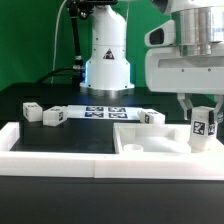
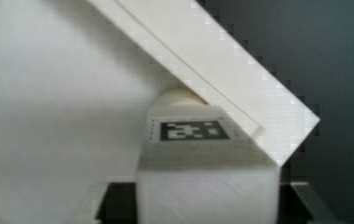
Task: Assemble one leg
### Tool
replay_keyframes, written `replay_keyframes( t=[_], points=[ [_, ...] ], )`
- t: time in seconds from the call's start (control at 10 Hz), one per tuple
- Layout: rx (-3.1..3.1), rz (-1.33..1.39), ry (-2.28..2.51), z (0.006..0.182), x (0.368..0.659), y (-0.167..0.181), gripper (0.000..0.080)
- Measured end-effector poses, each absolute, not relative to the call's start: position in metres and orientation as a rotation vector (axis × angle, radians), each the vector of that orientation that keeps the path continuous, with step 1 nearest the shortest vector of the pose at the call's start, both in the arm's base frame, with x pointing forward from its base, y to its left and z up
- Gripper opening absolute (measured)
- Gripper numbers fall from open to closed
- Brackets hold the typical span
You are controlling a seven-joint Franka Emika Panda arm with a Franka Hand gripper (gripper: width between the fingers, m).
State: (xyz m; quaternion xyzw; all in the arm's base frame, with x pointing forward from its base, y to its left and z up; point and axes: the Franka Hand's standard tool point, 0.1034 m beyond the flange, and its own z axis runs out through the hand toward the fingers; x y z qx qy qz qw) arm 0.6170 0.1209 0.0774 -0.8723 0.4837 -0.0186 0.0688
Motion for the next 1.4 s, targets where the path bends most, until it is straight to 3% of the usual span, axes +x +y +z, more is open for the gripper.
replay_keyframes(
  t=[0.4,0.5,0.6,0.7,0.8,0.9,1.4],
  points=[
    [-2.483,-0.024,1.655,0.0771,0.6177,0.1175,0.0297],
    [-2.493,-0.024,1.638,0.0771,0.6176,0.1183,0.0344],
    [-2.537,-0.026,1.572,0.0771,0.6173,0.1182,0.0533],
    [-2.585,-0.021,1.5,0.0773,0.6166,0.119,0.0533],
    [-2.668,-0.025,1.363,0.0775,0.6156,0.1206,0.0613],
    [-2.787,-0.028,1.152,0.0772,0.6134,0.123,0.0643],
    [-3.068,-0.004,0.205,0.0712,0.6152,0.1148,0.0648]
  ],
)
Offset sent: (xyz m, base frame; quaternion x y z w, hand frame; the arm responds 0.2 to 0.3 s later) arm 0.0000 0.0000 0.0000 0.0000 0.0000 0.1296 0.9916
